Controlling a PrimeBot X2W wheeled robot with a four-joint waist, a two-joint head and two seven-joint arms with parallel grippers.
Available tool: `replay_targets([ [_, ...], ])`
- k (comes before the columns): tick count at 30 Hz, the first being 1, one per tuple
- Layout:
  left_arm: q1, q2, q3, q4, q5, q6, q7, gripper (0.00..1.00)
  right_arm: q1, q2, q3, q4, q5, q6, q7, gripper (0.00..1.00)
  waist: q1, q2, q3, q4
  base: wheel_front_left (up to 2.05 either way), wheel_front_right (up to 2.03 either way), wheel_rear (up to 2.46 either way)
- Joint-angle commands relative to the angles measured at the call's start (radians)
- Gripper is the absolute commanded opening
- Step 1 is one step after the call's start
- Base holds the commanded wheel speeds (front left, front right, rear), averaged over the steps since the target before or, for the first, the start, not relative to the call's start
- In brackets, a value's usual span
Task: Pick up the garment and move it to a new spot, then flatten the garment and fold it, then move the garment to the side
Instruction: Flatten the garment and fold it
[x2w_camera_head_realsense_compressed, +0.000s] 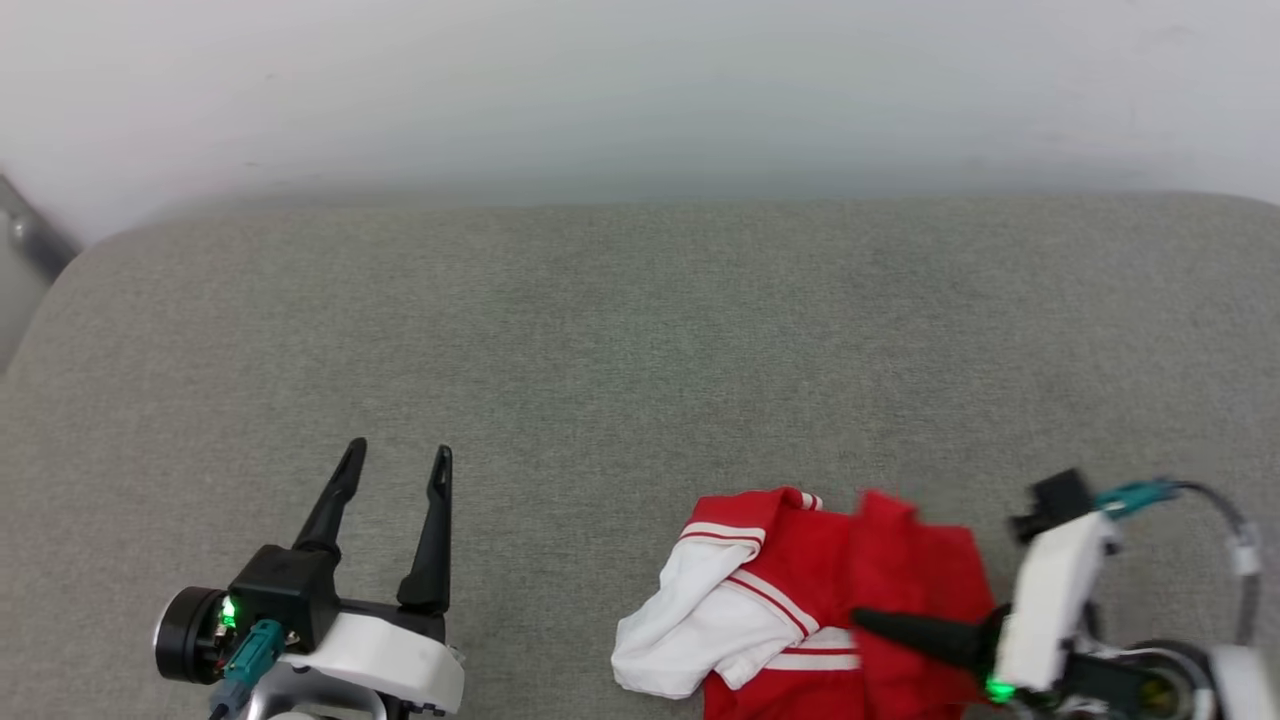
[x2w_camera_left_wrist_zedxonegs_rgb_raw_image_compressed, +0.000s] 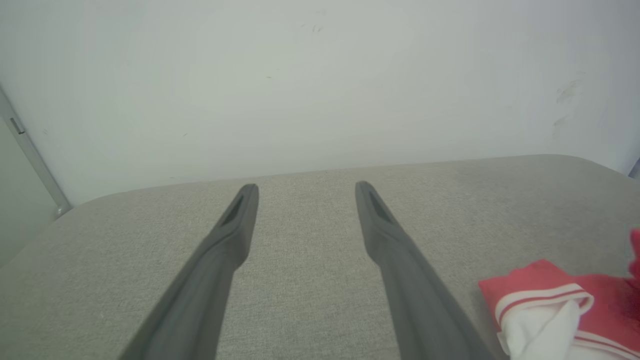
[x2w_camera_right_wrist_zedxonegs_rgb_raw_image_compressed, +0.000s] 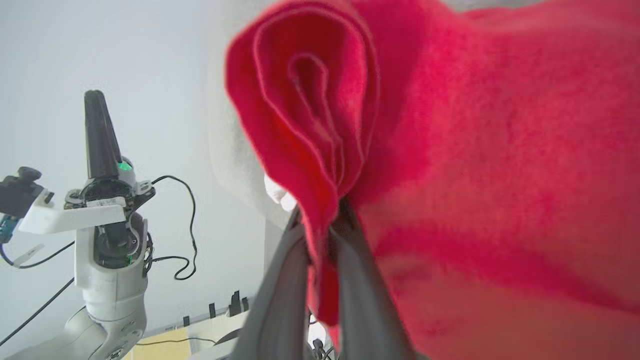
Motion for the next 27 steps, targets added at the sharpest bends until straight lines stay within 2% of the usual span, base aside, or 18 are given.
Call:
replay_targets([
  [1, -0.009, -0.001, -0.007, 0.004, -0.005, -0.005, 0.003, 1.0, -0.011, 0.007, 0.056, 0.02, 0.037, 0.0, -0.021, 0.0, 0.0, 0.0, -0.004, 0.01, 0.0, 0.0, 0.0],
  [6, -0.022, -0.007, -0.016, 0.016, -0.005, -0.015, 0.002, 1.0, -0.046, 0.005, 0.227, 0.083, 0.129, 0.0, -0.126, 0.0, 0.0, 0.0, -0.004, 0.03, 0.0, 0.0, 0.0],
  [11, -0.031, -0.013, -0.025, 0.03, -0.009, -0.024, -0.002, 1.0, -0.103, 0.005, 0.373, 0.156, 0.151, 0.0, -0.236, 0.0, 0.0, 0.0, 0.002, 0.044, 0.0, 0.0, 0.0],
  [12, -0.034, -0.015, -0.027, 0.032, -0.01, -0.026, -0.003, 1.0, -0.112, 0.005, 0.402, 0.168, 0.148, 0.0, -0.259, 0.08, 0.0, 0.0, 0.003, 0.046, 0.0, 0.0, 0.0],
  [13, -0.037, -0.017, -0.029, 0.035, -0.01, -0.028, -0.005, 1.0, -0.119, 0.005, 0.421, 0.179, 0.149, 0.0, -0.28, 0.91, 0.0, 0.0, 0.003, 0.048, 0.0, 0.0, 0.0],
  [14, -0.038, -0.018, -0.03, 0.039, -0.011, -0.03, -0.007, 1.0, -0.128, 0.005, 0.441, 0.188, 0.149, 0.0, -0.298, 1.0, 0.0, 0.0, 0.003, 0.05, 0.0, 0.0, 0.0],
  [18, -0.036, -0.021, -0.032, 0.055, -0.013, -0.032, -0.012, 1.0, -0.155, 0.0, 0.495, 0.192, 0.104, 0.0, -0.345, 1.0, 0.0, 0.0, -0.003, 0.05, 0.0, 0.0, 0.0],
  [22, -0.021, -0.023, -0.03, 0.066, -0.018, -0.032, -0.019, 1.0, -0.172, -0.057, 0.532, 0.127, 0.05, 0.0, -0.402, 1.0, 0.0, 0.0, -0.016, 0.043, 0.0, 0.0, 0.0],
  [24, -0.015, -0.025, -0.032, 0.07, -0.019, -0.031, -0.021, 1.0, -0.177, -0.096, 0.539, 0.084, -0.01, 0.0, -0.466, 1.0, 0.0, 0.0, -0.025, 0.038, 0.0, 0.0, 0.0],
  [27, -0.01, -0.027, -0.03, 0.074, -0.021, -0.028, -0.026, 1.0, -0.18, -0.169, 0.512, 0.055, -0.182, 0.0, -0.608, 1.0, 0.0, 0.0, -0.033, 0.031, 0.0, 0.0, 0.0],
])
